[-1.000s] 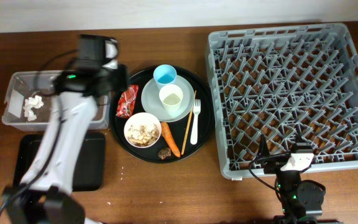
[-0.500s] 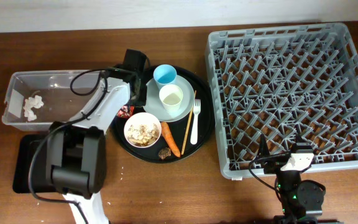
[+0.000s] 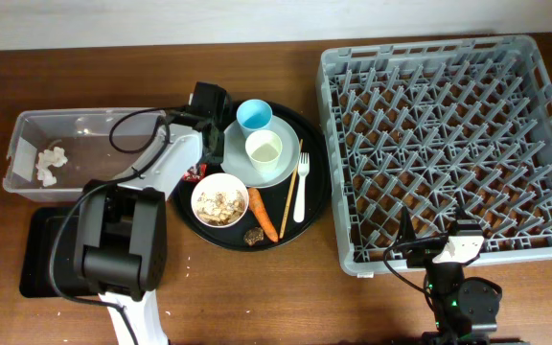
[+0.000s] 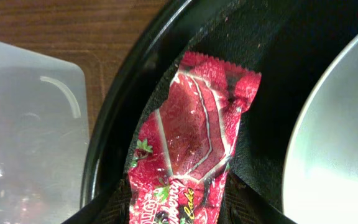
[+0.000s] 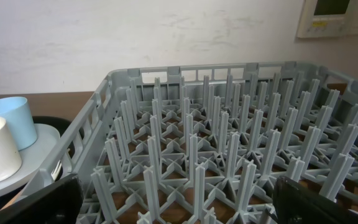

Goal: Sort waste into correct bins and load items into the dishwasher rack
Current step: 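Reach the left gripper back and grasp the red snack wrapper, then move the wrapper left and drop it into the clear bin, then reach the left gripper to the pink rice bowl and grip its rim, then lift the bowl left over the black tray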

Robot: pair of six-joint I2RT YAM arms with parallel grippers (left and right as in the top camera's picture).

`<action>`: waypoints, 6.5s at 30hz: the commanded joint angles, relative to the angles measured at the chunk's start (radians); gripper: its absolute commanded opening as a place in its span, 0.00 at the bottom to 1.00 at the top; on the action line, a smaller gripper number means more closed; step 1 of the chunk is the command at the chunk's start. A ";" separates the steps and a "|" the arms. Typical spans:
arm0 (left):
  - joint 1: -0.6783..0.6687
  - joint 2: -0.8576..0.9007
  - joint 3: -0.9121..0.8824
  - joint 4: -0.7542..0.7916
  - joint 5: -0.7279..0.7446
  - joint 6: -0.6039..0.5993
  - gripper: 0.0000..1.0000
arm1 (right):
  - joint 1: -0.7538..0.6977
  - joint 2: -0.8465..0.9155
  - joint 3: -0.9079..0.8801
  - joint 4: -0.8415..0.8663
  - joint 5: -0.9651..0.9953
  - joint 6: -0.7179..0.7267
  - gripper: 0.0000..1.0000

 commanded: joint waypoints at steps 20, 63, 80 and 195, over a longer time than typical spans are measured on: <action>0.007 -0.024 -0.101 0.146 -0.019 -0.012 0.00 | -0.007 -0.007 -0.006 -0.004 0.008 -0.007 0.99; 0.274 -0.649 -0.042 -0.153 0.534 -0.058 0.99 | -0.007 -0.007 -0.006 -0.004 0.008 -0.007 0.99; -0.262 -0.481 -0.053 -0.350 0.224 -0.297 0.00 | -0.007 -0.007 -0.006 -0.004 0.008 -0.007 0.99; 0.429 -0.590 -0.167 -0.518 0.219 -0.341 0.00 | -0.007 -0.007 -0.006 -0.004 0.008 -0.007 0.99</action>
